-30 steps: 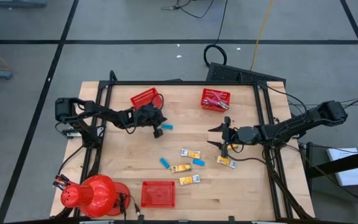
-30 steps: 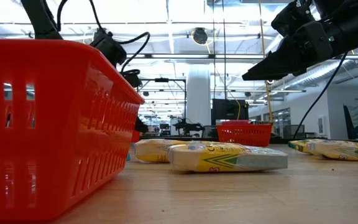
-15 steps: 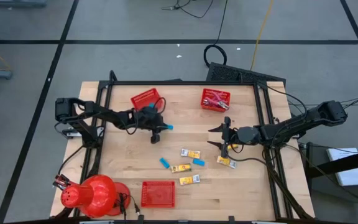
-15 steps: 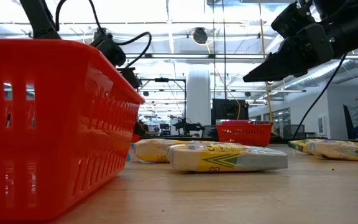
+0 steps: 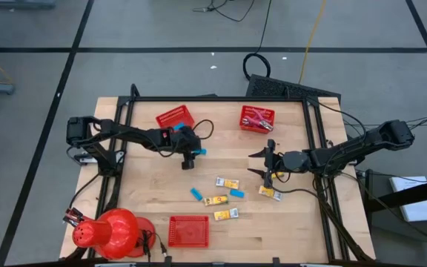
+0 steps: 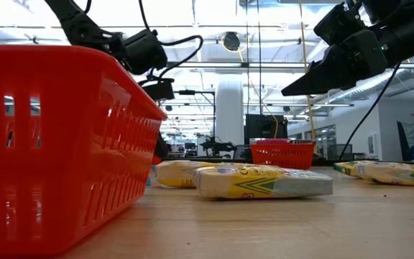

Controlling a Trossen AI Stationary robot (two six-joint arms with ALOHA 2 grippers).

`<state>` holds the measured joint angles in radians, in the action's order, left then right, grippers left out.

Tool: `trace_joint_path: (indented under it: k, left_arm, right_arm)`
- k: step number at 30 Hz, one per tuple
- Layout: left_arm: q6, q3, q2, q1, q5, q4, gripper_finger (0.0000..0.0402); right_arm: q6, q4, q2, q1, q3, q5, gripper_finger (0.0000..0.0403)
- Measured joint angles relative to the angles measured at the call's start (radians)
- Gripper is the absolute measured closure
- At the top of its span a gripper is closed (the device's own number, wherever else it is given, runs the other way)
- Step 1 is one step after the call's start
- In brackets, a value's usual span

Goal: Pick & Place School Supplies
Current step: Put the blue eraser into the top left red bin

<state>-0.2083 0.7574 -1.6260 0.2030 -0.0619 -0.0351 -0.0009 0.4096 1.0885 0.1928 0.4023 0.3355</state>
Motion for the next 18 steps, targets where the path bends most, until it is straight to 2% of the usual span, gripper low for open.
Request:
trace_joint_path:
  k: [9, 18]
  left_arm:
    - [-0.016, 0.011, -0.066, 0.005, 0.000, -0.006, 0.0217]
    - [-0.020, 0.147, -0.200, 0.020, -0.010, -0.114, 0.0218]
  right_arm:
    - [-0.008, 0.005, 0.000, 0.000, 0.000, -0.003, 0.0172]
    - [-0.011, 0.009, 0.000, 0.001, 0.000, -0.021, 0.0172]
